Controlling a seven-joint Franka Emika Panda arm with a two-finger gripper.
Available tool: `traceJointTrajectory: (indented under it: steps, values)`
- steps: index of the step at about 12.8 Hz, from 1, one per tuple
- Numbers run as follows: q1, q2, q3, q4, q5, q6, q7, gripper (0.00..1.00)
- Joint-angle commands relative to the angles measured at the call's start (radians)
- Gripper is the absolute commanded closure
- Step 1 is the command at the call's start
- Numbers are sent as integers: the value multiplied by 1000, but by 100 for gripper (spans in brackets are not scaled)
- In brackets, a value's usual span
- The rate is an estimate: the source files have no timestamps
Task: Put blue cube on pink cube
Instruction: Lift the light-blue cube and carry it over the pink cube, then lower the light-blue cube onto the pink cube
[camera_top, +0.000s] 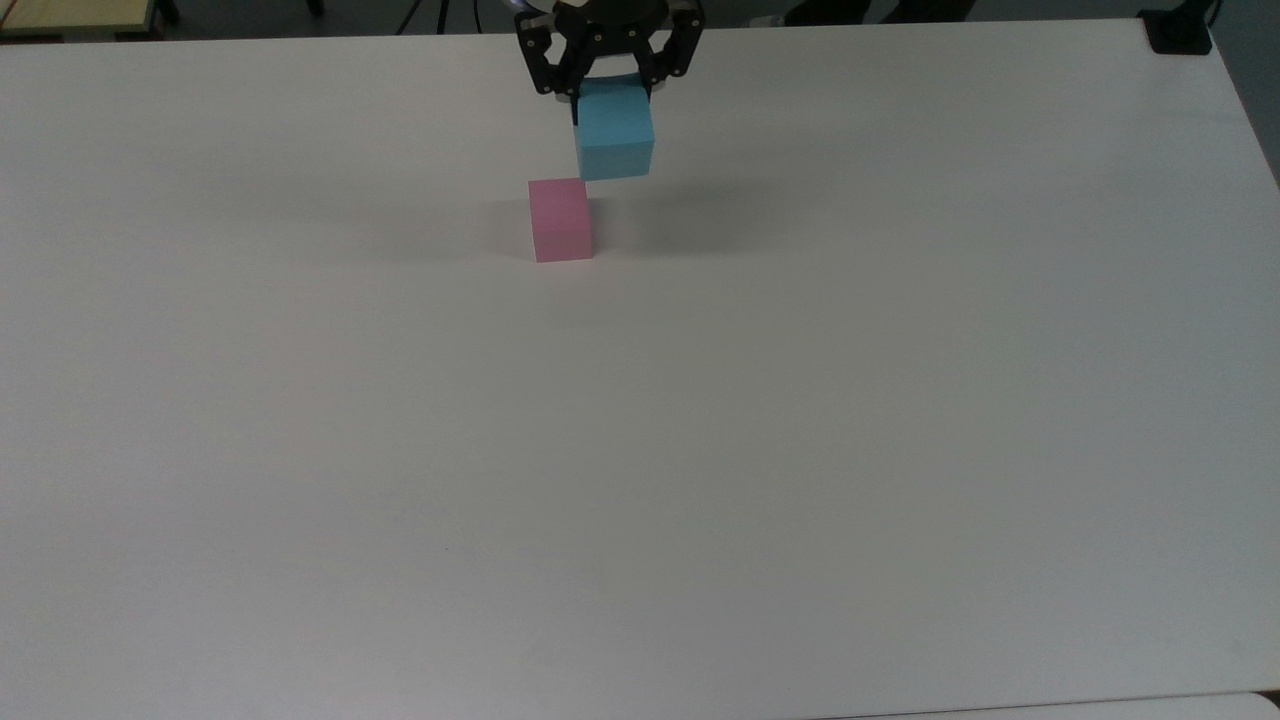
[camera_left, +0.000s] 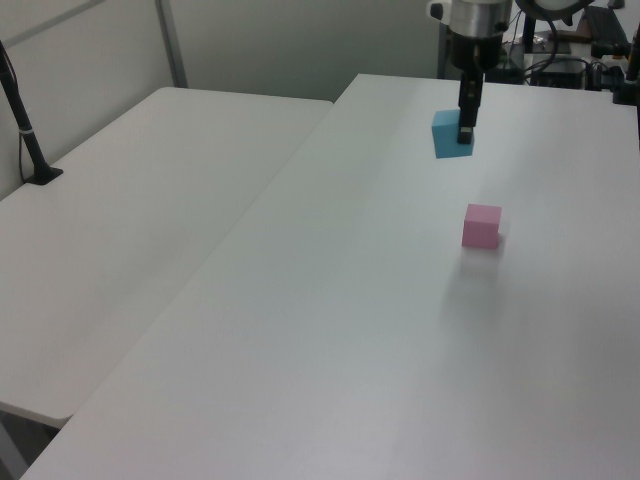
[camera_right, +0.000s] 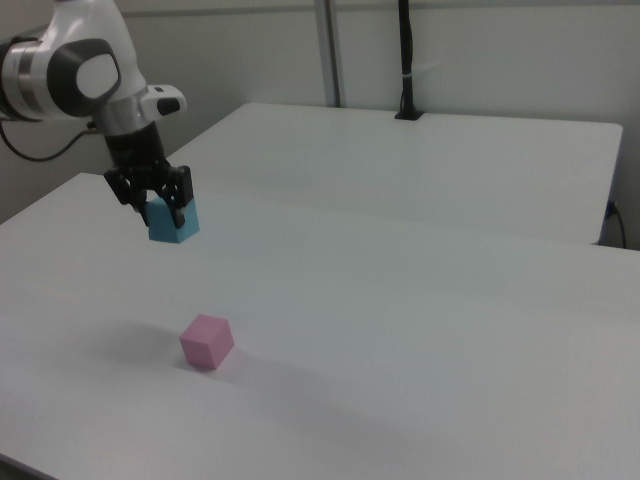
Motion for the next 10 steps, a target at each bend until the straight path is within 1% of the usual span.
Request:
traceJointTrajectory:
  steps: [1,4,7,10]
  values:
    - [-19,-95,0,-166,25,87,-61,75]
    - [-63,-94,-2,-244,22,147,-90,75]
    - [-108,-89,-2,-271,20,180,-110,76]
    - [-108,-83,-2,-309,13,209,-110,76]
